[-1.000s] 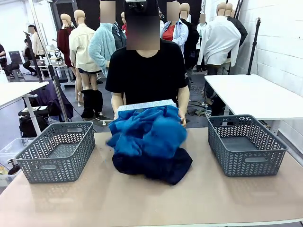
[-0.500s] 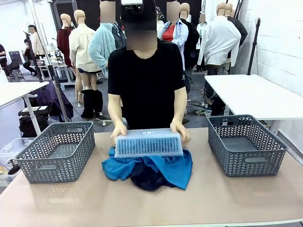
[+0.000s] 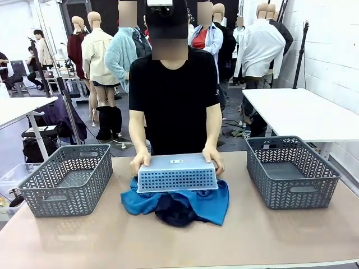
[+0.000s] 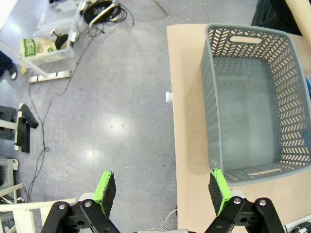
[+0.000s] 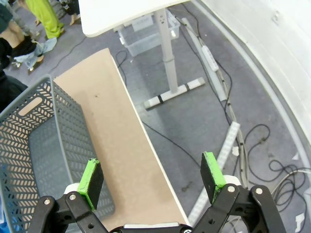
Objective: Sort the tops and bottoms.
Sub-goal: Lift clothes from the center of the table with your left hand.
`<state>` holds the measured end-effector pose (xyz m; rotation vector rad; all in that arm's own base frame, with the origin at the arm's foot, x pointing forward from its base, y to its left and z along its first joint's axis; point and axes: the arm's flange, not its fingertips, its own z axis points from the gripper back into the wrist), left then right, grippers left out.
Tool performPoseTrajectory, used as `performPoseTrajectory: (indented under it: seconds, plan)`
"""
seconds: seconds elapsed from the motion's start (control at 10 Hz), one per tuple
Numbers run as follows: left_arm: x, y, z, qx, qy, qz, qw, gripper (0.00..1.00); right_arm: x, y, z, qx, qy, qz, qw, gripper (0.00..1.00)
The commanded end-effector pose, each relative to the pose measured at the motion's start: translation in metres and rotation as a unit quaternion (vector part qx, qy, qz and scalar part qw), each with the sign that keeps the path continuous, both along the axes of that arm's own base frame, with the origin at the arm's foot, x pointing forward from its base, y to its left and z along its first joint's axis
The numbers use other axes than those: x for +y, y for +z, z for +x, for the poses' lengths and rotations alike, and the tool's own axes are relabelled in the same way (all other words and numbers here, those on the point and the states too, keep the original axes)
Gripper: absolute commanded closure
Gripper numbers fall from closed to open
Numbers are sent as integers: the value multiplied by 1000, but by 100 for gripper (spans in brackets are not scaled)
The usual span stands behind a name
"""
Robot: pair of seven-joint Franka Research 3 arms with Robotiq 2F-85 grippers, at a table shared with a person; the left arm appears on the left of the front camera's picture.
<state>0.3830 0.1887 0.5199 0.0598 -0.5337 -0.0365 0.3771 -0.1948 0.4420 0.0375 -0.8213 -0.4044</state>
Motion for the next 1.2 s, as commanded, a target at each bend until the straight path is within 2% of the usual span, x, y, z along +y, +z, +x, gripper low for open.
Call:
performPoseTrajectory:
  seconds: [0.0, 1.1]
  plan:
    - [1, -1, -3, -3, -2, -5, 1000, 0, 3, 0, 2, 3, -10, 5, 1000, 0]
    - [1, -1, -3, -3, -2, -5, 1000, 0, 3, 0, 2, 3, -10, 5, 1000, 0]
